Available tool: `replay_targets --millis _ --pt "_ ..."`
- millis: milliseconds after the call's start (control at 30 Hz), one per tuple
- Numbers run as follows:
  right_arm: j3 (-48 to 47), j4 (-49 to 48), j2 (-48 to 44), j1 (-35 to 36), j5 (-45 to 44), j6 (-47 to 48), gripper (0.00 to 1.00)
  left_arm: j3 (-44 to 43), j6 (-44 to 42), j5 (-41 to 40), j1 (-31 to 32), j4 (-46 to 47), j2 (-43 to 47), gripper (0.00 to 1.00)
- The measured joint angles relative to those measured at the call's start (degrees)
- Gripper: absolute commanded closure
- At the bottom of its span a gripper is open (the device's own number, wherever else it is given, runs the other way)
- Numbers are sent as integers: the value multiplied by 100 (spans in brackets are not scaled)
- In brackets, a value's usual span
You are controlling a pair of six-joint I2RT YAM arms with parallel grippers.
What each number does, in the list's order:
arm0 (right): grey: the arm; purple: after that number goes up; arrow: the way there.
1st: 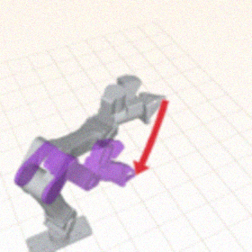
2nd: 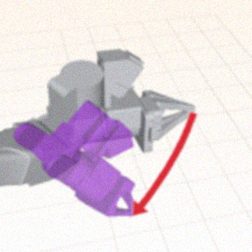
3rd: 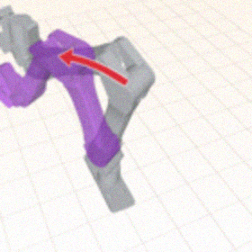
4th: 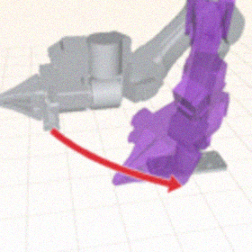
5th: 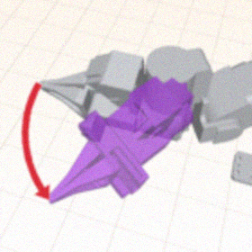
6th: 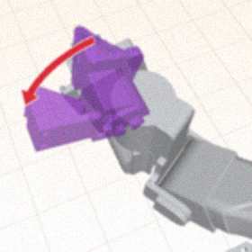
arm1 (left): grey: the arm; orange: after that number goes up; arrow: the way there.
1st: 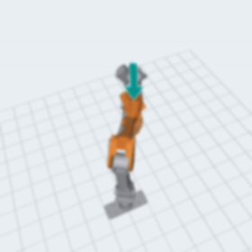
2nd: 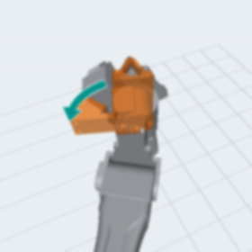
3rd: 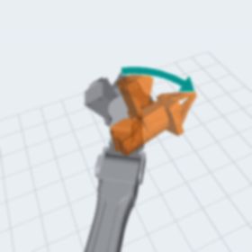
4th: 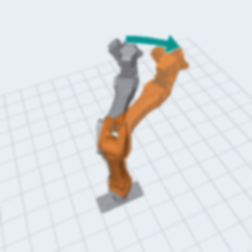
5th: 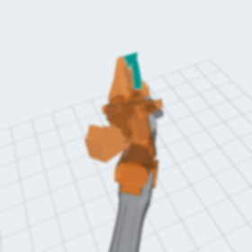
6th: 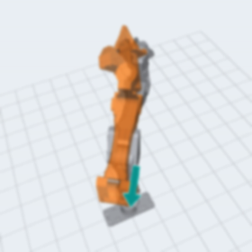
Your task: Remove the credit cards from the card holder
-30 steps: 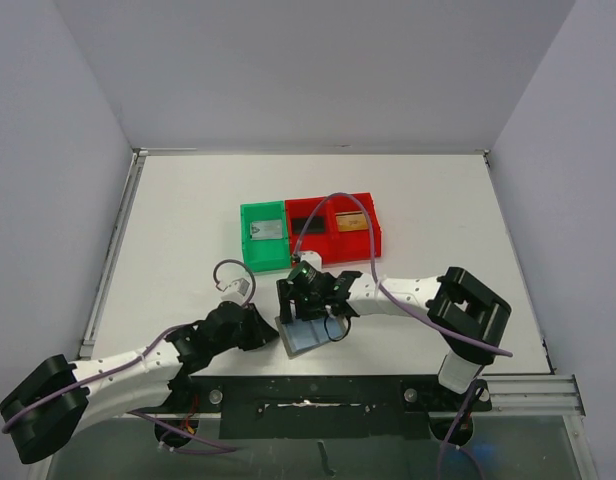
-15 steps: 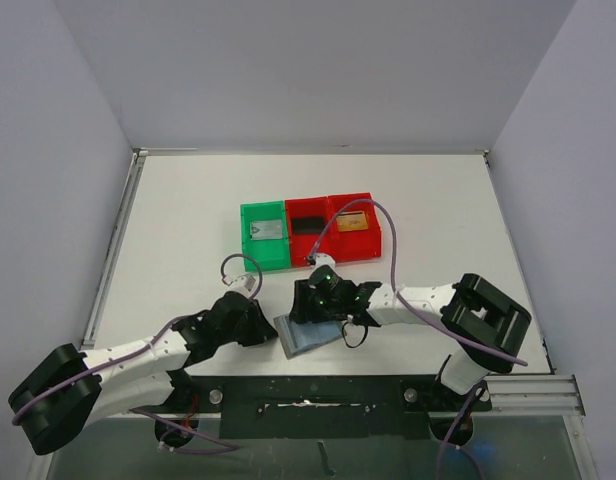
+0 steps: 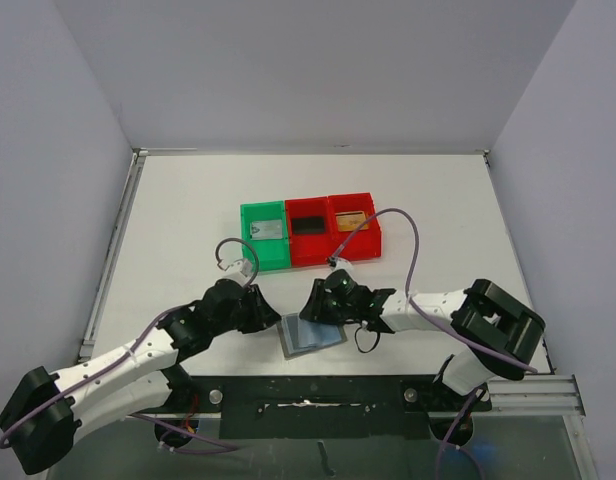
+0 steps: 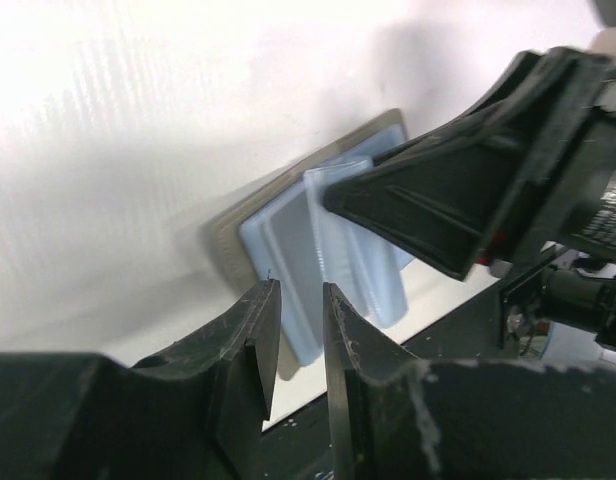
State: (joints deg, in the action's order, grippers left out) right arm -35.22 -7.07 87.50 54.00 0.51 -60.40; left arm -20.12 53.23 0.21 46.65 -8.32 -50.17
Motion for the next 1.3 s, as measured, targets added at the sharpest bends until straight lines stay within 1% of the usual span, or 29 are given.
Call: replay_targets --millis 167,267,400,567,667,767,900,1000,1167,1233,1300 --pt "138 -2 -83 9 -157 -256 73 -256 -57 105 0 -85 142 67" --pt "326 -101 -212 13 -260 -470 74 -267 -55 413 -2 116 70 65" --pt "651 -424 -382 55 -435 -791 74 -262 20 1012 0 802 -437 63" --pt "951 -898 -437 90 -570 -1196 73 -181 168 1484 15 1788 -1228 63" --pt "1045 -1084 -439 114 -623 -1344 72 -79 229 1613 48 2199 -1681 60" --pt "1121 -1233 -442 122 -656 -1429 72 101 310 1615 63 2369 -1884 56" --pt "1274 -1443 -496 122 -656 -1499 69 348 382 1613 66 2564 -2015 52" --pt "1373 -1545 -601 120 -654 -1495 66 380 446 1641 66 2850 -2149 52" --pt "1480 -1602 -817 96 -621 -1456 65 380 518 1764 103 3414 -2551 52" --pt "1480 -1600 -859 66 -584 -1401 62 380 551 1823 103 3593 -2669 52" --pt "1482 -1563 -909 44 -549 -1342 57 380 597 1884 103 3755 -2767 52"
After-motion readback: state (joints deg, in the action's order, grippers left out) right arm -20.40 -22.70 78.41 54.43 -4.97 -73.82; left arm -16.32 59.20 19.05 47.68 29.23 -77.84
